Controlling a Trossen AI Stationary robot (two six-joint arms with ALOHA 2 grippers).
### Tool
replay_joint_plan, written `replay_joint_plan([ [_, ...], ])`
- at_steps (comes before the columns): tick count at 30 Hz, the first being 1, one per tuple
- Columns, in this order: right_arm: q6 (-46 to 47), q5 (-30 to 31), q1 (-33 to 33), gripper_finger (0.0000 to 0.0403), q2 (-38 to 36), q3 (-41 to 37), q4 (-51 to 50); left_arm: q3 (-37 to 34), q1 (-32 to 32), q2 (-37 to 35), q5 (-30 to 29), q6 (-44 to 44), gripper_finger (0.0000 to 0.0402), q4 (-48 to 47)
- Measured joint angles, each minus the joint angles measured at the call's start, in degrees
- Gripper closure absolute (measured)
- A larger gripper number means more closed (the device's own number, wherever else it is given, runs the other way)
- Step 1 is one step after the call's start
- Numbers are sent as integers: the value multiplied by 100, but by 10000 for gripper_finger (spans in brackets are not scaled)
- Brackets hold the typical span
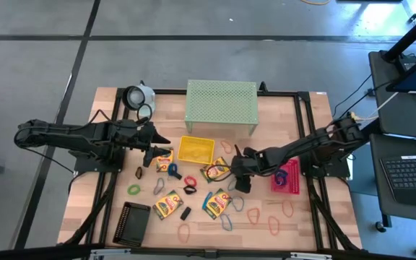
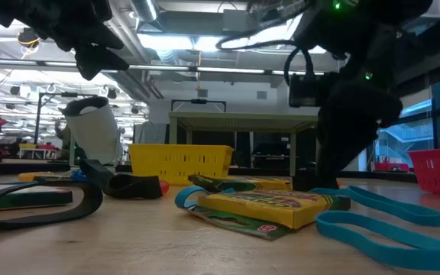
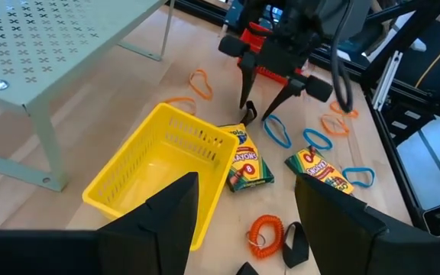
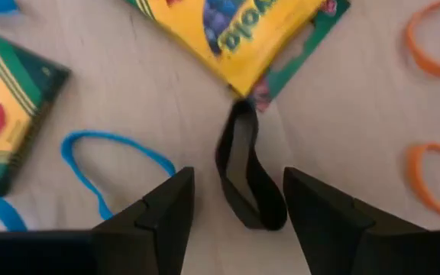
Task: Pick & Place Office Desk Supplies
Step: Put the black rubber band into the yellow bin
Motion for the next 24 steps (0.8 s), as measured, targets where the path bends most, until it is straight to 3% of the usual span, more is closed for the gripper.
replay_joint_plan([
  [4, 196, -104, 0, 251, 69, 0, -41, 0, 0, 0, 2, 4, 185, 60],
  [8, 322, -94, 0, 358, 14, 0, -43, 0, 0, 0, 3, 2, 185, 144],
  [10, 269, -94, 0, 387, -3, 61, -39, 0, 0, 0, 4, 0, 185, 158],
  [15, 241, -92, -15, 395, -83, 374, -167, 0, 1, 0, 4, 44, 185, 192],
  [24, -532, 125, -85, 398, -91, 1677, -854, 0, 0, 1, 4, 52, 185, 198],
])
